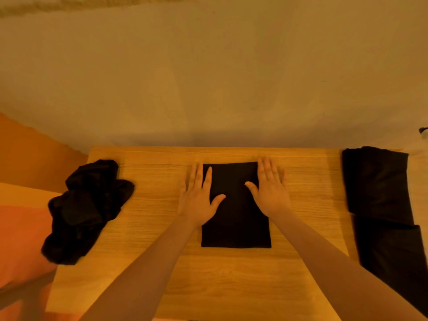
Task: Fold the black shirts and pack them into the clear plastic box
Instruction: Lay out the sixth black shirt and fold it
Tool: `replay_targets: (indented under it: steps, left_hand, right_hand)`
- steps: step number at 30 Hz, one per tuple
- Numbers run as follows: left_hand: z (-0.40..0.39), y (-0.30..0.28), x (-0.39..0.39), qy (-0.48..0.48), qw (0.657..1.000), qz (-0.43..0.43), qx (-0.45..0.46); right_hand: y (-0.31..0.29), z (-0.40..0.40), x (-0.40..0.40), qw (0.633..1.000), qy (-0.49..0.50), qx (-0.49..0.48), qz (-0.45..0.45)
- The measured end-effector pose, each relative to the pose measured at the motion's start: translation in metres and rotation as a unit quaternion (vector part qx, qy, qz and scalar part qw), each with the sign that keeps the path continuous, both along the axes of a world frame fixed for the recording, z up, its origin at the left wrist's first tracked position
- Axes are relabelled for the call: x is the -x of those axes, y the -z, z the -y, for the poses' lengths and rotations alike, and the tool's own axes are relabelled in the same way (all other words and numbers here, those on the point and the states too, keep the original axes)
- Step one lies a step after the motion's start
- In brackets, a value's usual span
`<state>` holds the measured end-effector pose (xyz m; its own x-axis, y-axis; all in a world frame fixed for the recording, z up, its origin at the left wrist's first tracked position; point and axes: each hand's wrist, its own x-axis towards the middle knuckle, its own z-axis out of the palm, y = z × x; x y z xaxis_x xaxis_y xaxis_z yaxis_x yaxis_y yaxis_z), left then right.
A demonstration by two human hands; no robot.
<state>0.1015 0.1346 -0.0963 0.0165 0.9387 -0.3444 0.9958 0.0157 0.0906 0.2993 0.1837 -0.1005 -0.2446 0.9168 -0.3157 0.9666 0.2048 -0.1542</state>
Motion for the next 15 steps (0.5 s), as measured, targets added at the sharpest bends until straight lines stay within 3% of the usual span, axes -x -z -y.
replay_targets:
  steps: [3, 6, 9, 11, 15]
  left_hand:
    - [0.038, -0.01, 0.004, 0.112, 0.988, 0.011, -0.107]
    - [0.085, -0.004, 0.001, 0.245, 0.967, 0.034, -0.059]
    - [0.104, 0.006, 0.009, 0.238, 0.971, 0.033, 0.005]
    - [0.102, 0.0, 0.01, 0.206, 0.976, 0.06, 0.029]
    - [0.099, -0.019, 0.004, 0.136, 0.985, 0.107, 0.012]
  right_hand:
    - [-0.012, 0.02, -0.015, 0.992, -0.074, -0.09, -0.038]
    - [-0.01, 0.062, -0.025, 0.968, -0.238, -0.066, -0.04]
    - [-0.008, 0.093, -0.041, 0.969, -0.237, 0.061, 0.023]
    - [-0.008, 0.101, -0.054, 0.978, -0.194, 0.078, 0.023]
    - [-0.005, 0.109, -0.059, 0.98, -0.191, -0.06, -0.011]
